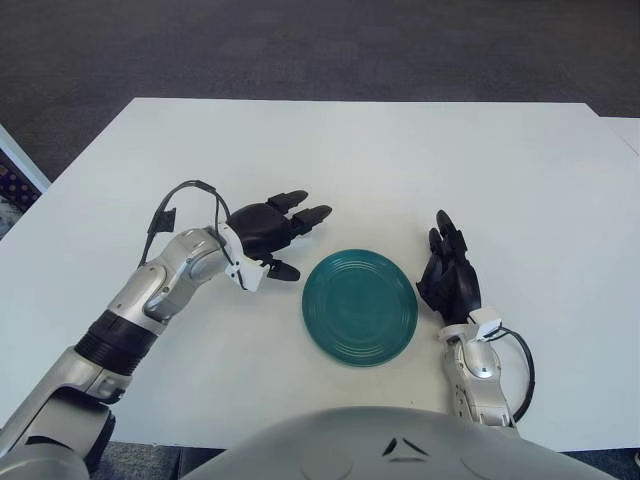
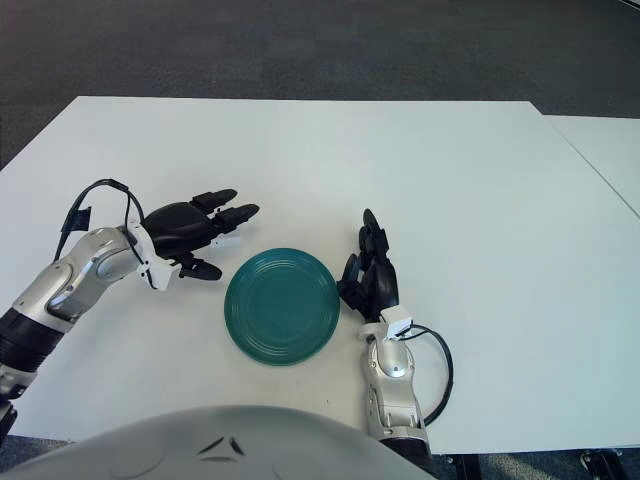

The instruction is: Put the charger into the plate.

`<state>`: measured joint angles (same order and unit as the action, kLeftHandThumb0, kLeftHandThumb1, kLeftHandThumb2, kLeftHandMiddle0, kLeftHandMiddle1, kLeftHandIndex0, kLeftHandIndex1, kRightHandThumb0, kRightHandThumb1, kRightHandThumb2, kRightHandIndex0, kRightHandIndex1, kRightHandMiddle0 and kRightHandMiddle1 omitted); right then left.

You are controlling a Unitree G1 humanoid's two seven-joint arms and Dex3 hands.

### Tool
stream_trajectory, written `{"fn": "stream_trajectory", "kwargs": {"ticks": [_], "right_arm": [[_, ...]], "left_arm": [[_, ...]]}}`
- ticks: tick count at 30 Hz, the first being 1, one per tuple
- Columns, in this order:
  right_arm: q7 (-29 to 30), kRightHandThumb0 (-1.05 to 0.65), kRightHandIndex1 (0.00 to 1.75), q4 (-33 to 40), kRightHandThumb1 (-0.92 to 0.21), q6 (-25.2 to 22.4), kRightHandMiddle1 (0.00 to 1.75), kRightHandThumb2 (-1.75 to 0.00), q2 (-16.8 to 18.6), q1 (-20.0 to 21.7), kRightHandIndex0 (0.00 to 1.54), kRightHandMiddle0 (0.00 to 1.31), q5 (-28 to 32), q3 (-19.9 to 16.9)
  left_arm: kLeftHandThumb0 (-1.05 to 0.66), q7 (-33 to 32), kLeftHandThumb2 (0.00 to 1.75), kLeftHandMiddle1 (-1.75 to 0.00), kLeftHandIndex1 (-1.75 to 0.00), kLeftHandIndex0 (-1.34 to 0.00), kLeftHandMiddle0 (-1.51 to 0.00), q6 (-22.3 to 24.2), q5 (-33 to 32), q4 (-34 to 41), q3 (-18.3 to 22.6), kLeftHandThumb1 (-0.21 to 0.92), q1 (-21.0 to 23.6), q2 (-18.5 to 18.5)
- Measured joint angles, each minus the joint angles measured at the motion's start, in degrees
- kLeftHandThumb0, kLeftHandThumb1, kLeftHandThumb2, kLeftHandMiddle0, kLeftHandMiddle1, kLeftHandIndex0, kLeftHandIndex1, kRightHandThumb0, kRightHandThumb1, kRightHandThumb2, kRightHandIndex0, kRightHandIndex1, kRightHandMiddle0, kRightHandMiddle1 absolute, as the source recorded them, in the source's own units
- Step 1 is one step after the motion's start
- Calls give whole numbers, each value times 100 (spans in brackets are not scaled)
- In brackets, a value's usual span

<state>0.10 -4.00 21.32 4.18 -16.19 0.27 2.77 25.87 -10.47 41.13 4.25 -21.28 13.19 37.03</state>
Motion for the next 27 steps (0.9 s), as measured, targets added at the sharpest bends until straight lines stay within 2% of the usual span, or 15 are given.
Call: {"fn": "stream_trajectory", "kwargs": {"ticks": [7, 17, 27], "right_arm": [[4, -96, 0, -50, -92, 17, 12, -91, -11, 24, 0, 0, -23, -3], [48, -95, 0, -66, -92, 40, 12, -93, -22, 25, 0, 0, -105, -1], [24, -95, 0, -70, -92, 24, 13, -94, 19, 37, 0, 0, -72, -3]], "left_arm": [[-105, -53, 63, 0, -7, -10, 0, -76, 164, -135, -135, 92, 1, -163], [-105, -226, 64, 0, -10, -12, 0, 41, 370, -538, -151, 92, 12, -400], [-105, -910, 64, 0, -11, -11, 0, 331, 703, -849, -146, 92, 20, -685]]}}
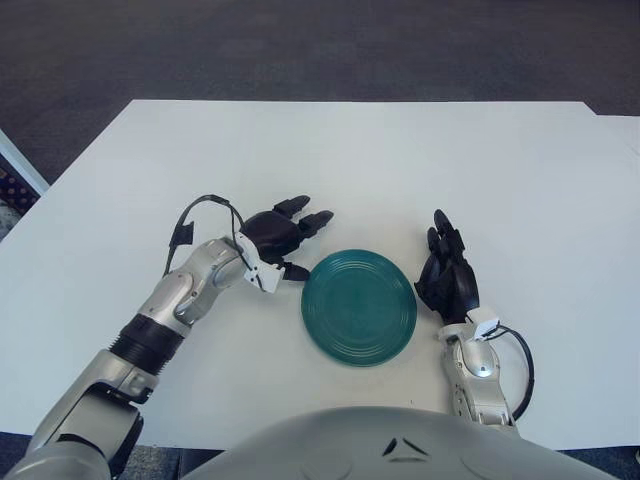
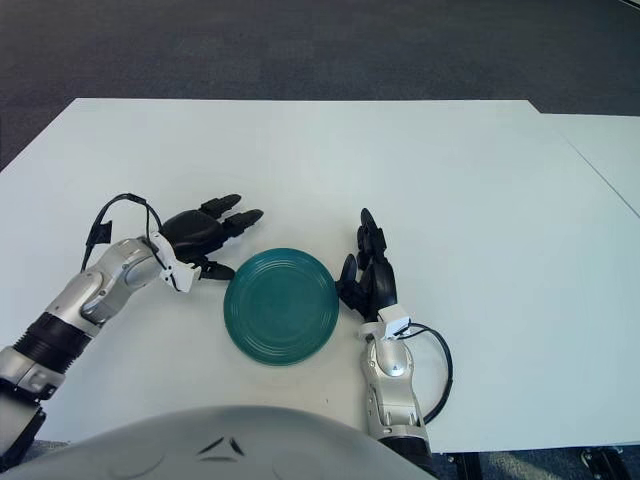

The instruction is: Put the charger into the plate.

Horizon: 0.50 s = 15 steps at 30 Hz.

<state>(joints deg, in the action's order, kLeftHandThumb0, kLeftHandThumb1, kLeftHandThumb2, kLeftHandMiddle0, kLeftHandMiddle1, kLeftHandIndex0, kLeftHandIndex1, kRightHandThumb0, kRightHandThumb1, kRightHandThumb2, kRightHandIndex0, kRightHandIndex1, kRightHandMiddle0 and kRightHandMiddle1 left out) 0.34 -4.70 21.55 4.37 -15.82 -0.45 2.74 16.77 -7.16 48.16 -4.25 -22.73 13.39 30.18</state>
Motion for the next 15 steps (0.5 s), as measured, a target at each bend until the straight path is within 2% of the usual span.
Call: {"fn": "stream_trajectory", "kwargs": {"ticks": [15], "right_arm": [[20, -96, 0, -99, -92, 51, 15, -91, 32, 72, 0, 0, -16, -8]], "left_arm": [[-105, -740, 64, 0, -20, -11, 0, 287, 108, -491, 3, 92, 110, -239]]}}
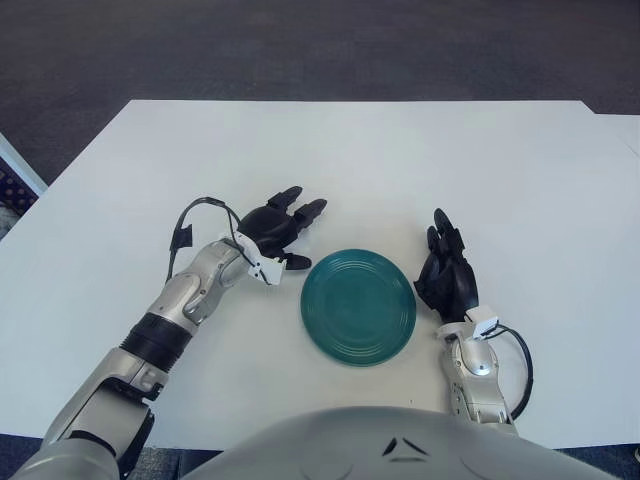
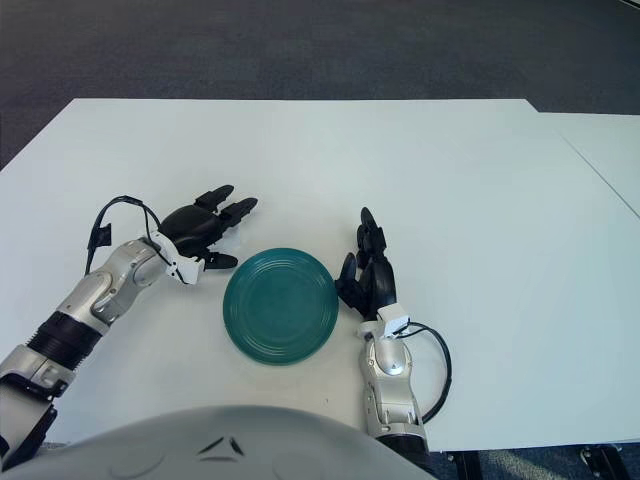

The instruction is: Put the charger into the plate.

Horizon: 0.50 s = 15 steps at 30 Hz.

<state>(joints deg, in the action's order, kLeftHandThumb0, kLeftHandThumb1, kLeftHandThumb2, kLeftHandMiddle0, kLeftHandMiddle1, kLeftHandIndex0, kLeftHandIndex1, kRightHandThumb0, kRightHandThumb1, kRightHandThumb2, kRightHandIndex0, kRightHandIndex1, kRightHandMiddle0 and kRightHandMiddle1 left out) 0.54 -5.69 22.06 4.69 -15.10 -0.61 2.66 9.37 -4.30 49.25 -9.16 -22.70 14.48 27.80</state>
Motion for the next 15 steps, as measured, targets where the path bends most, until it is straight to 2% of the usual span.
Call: {"fn": "stream_trajectory", "kwargs": {"ticks": [8, 15], "right_arm": [[82, -96, 0, -30, -92, 12, 15, -92, -1, 31, 0, 0, -51, 2], [102, -97, 0, -55, -92, 45, 15, -92, 0, 42, 0, 0, -52, 2]], "left_arm": [[-105, -149, 65, 0, -47, -2, 0, 105, 32, -26, 0, 92, 44, -54], [-105, -302, 66, 0, -55, -5, 0, 217, 76, -75, 0, 92, 109, -96]]}}
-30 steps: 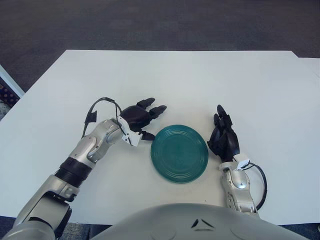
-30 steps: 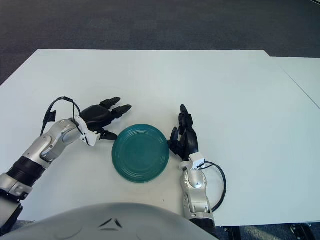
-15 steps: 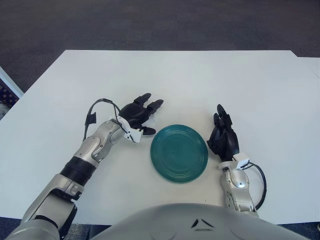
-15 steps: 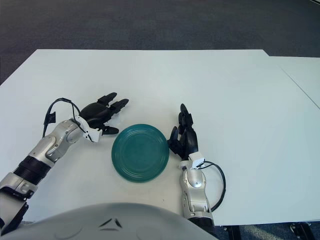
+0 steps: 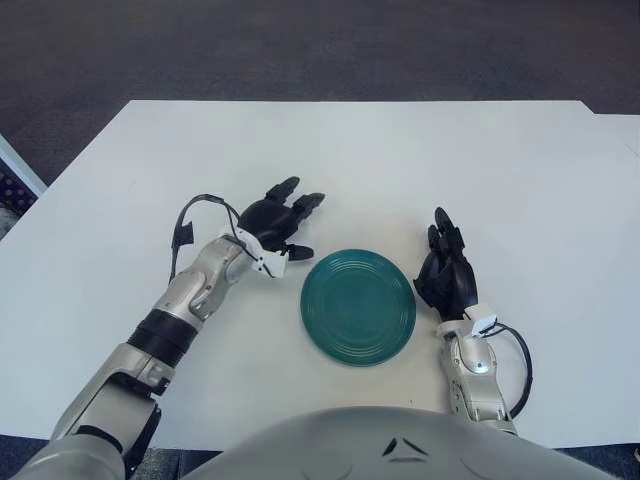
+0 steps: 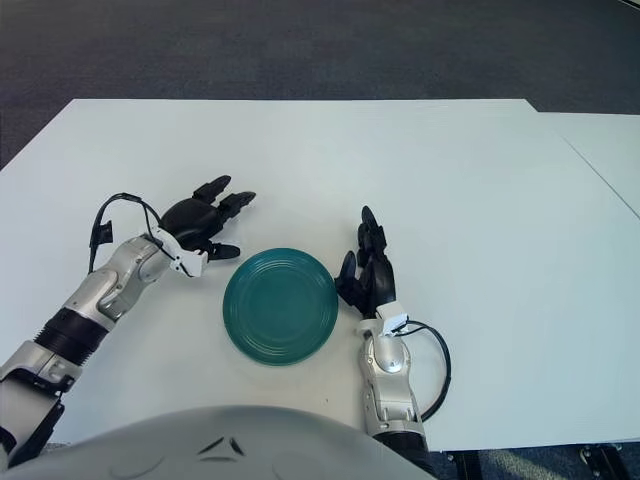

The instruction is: Put the charger into the plate.

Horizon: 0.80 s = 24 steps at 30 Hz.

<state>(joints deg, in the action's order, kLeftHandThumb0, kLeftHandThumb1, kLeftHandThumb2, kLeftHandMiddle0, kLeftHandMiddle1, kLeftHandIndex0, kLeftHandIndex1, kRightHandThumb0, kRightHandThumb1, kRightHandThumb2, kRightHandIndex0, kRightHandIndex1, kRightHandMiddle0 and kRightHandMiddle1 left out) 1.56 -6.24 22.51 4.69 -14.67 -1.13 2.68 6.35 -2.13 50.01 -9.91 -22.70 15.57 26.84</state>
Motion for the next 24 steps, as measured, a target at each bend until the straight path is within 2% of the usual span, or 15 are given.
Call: {"fn": "stream_trajectory", "kwargs": {"ticks": [9, 24], "right_arm": [[37, -97, 0, -35, -92, 72, 17, -92, 1, 4, 0, 0, 0, -1], [87, -98, 0, -45, -92, 97, 18, -93, -16, 6, 0, 0, -33, 0]], "left_arm": [[-105, -213, 67, 0, -60, -10, 0, 205, 302, -63, -46, 92, 67, -1], [-105, -114, 68, 0, -66, -3, 0, 781, 662, -279, -213, 92, 291, -122]]}}
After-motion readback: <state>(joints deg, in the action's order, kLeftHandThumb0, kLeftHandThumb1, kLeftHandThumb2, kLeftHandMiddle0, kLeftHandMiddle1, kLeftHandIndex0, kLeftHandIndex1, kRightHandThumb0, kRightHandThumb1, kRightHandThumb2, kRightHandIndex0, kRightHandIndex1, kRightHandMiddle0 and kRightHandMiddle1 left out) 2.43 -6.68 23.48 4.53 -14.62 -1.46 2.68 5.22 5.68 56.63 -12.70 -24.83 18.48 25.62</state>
